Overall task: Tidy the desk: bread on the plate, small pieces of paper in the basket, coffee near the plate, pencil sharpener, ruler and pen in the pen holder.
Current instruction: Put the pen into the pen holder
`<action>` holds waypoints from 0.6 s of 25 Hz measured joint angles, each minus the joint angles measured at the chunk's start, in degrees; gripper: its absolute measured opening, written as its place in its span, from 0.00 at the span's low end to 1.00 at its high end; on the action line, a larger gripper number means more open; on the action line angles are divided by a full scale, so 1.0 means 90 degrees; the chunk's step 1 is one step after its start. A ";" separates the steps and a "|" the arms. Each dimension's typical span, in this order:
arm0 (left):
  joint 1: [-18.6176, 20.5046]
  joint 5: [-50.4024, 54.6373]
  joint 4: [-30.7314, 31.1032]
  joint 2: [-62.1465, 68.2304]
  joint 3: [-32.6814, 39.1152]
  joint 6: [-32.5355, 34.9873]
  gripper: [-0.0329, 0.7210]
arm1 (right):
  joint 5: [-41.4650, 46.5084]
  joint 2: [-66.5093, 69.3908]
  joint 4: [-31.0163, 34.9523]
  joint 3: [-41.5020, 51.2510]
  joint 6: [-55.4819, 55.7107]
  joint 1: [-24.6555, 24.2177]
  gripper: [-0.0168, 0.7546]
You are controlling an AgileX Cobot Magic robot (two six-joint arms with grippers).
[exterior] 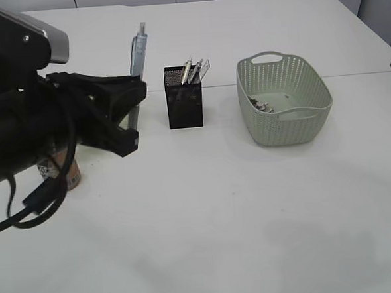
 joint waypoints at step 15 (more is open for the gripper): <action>0.0454 -0.2957 -0.0231 0.3178 -0.2049 0.0000 0.13 | 0.0000 0.0000 0.0000 0.0000 0.0000 0.0000 0.42</action>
